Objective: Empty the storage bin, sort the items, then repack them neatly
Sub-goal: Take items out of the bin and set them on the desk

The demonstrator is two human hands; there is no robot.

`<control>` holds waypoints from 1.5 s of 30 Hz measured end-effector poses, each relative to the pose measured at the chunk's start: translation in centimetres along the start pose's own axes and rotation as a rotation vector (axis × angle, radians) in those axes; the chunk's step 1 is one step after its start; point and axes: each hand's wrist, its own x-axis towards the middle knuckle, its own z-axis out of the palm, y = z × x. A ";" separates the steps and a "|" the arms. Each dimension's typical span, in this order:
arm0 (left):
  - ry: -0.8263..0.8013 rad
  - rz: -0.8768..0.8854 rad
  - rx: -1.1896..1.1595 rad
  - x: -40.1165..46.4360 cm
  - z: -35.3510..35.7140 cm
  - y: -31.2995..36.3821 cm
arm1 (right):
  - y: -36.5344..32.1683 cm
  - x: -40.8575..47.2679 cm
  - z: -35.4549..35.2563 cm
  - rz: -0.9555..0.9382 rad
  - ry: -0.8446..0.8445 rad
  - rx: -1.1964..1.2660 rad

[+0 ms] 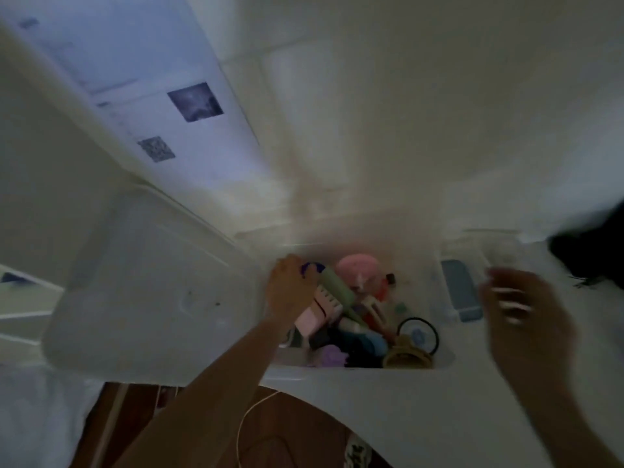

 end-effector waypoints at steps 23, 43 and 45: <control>0.148 0.536 0.003 8.1 -2.1 -7.2 | 2.9 -1.6 23.3 0.005 -0.505 -0.262; -0.499 0.787 -0.409 -17.0 13.6 24.6 | 13.3 2.3 -20.7 0.662 0.602 -0.023; -0.515 0.822 -0.303 -18.4 14.7 24.5 | 15.1 3.8 -22.6 0.712 0.580 -0.137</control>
